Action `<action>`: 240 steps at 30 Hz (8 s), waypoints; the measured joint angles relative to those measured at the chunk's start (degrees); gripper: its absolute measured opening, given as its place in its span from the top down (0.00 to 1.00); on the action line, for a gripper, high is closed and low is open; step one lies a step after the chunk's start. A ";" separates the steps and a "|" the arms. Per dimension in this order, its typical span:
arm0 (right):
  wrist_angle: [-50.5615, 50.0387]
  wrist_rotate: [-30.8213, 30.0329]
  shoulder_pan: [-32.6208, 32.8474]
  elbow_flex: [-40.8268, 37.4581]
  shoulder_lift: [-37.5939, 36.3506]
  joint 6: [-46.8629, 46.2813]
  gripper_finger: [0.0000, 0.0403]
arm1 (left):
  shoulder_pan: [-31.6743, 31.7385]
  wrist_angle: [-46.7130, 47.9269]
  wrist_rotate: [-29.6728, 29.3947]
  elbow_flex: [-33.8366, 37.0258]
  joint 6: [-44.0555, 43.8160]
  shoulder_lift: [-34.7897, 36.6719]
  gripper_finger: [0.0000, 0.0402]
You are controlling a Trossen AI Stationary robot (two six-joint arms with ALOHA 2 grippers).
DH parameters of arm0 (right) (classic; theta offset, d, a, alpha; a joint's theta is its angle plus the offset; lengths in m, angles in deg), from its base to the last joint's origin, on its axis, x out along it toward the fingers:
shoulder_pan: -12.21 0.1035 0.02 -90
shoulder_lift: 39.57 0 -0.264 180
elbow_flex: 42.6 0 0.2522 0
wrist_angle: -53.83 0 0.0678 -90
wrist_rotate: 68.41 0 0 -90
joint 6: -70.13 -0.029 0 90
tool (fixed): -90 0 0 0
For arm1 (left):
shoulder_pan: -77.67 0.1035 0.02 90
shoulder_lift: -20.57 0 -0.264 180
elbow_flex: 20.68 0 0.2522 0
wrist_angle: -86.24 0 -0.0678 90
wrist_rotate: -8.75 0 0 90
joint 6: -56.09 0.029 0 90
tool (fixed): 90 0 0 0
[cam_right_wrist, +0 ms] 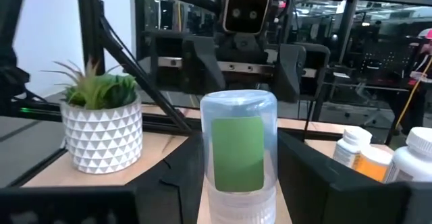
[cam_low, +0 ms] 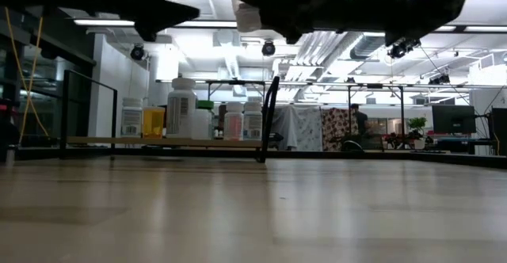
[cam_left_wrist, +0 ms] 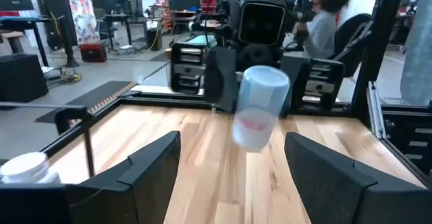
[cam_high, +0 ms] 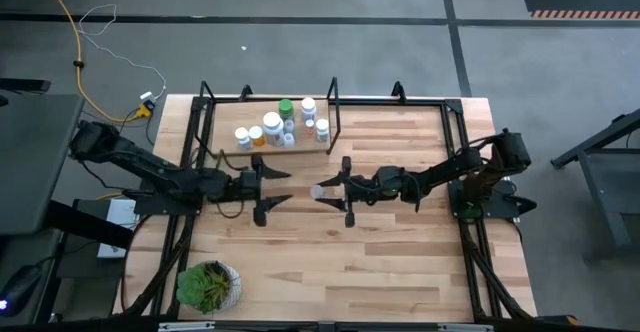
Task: Pick and place medicine bottles onto shelf by color
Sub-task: Adjust the small green pill bottle on the shelf
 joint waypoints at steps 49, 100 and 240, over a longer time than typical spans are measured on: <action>-0.45 1.48 -0.16 2.61 1.83 1.37 0.63 | 0.13 -10.39 -1.32 -8.75 -1.07 -15.79 0.36; 0.76 4.52 -0.22 2.66 1.91 -0.04 0.63 | -4.31 -11.82 -5.86 -14.91 8.49 -17.91 0.36; 23.02 0.50 -4.57 23.36 24.67 -33.53 0.45 | -2.28 -47.71 -13.01 4.11 -10.87 -11.10 0.65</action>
